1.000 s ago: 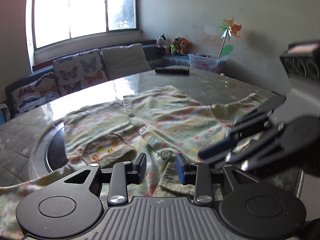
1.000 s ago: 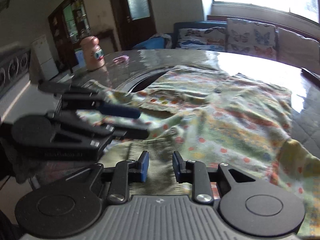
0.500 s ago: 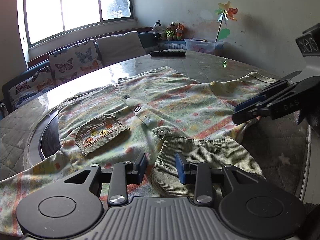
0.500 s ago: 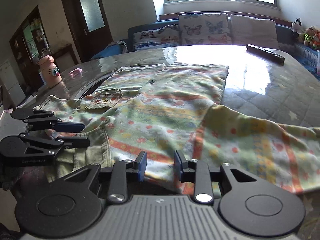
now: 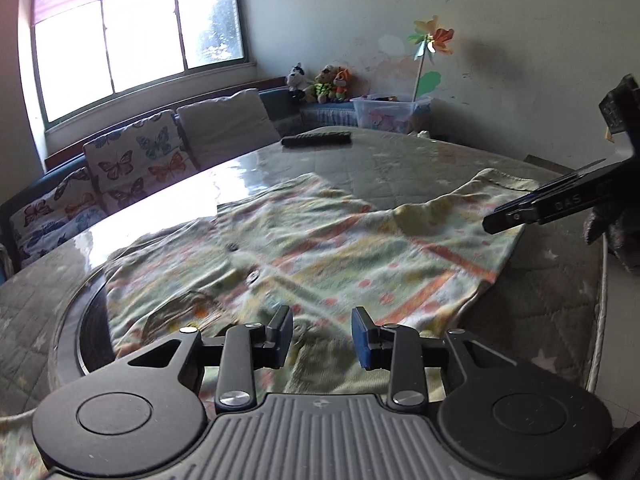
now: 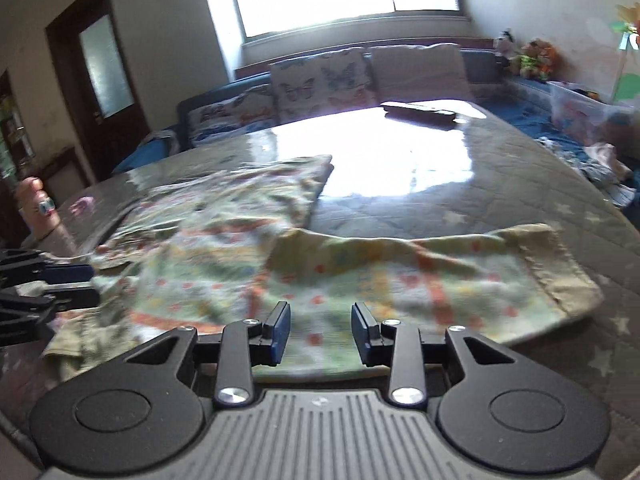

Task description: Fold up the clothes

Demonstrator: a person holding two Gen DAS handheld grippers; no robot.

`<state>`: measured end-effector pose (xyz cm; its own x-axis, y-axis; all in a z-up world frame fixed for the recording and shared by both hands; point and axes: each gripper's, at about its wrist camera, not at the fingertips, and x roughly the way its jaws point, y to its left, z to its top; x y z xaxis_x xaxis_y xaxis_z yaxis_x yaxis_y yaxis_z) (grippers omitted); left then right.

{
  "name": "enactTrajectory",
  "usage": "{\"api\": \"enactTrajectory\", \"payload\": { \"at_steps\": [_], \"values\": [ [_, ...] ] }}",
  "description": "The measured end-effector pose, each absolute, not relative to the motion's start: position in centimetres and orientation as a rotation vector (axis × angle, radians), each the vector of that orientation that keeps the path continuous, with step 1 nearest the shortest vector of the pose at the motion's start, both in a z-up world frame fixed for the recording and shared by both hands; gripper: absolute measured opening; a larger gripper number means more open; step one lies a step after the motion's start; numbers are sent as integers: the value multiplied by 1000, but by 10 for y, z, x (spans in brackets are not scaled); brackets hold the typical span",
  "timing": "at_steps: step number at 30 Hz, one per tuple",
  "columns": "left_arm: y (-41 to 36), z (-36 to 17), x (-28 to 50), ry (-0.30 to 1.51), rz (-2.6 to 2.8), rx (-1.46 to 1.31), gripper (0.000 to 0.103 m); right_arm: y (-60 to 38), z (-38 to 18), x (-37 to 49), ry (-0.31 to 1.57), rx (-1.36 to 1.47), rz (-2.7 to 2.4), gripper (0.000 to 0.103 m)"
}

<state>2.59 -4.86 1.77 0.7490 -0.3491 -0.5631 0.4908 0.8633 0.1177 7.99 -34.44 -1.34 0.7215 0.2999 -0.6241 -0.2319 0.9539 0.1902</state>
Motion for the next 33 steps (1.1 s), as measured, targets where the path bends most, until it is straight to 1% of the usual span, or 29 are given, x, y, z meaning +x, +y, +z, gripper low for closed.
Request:
{"api": "enactTrajectory", "payload": {
  "at_steps": [13,20,28,30,32,33],
  "values": [
    [-106,8,42,589,-577,317,35,-426,-27,80,678,149,7,33],
    [-119,1,45,609,-596,327,35,-455,-27,76,646,217,-91,33],
    [-126,-2,51,630,-584,325,35,-456,-33,88,643,226,-102,33],
    [-127,-1,52,630,-582,324,35,-456,-34,88,637,229,-115,25],
    [-128,0,53,630,-582,323,35,-458,-34,88,630,241,-127,5],
    [-129,0,54,629,-583,322,35,-459,-32,87,621,249,-132,5]
  ]
}}
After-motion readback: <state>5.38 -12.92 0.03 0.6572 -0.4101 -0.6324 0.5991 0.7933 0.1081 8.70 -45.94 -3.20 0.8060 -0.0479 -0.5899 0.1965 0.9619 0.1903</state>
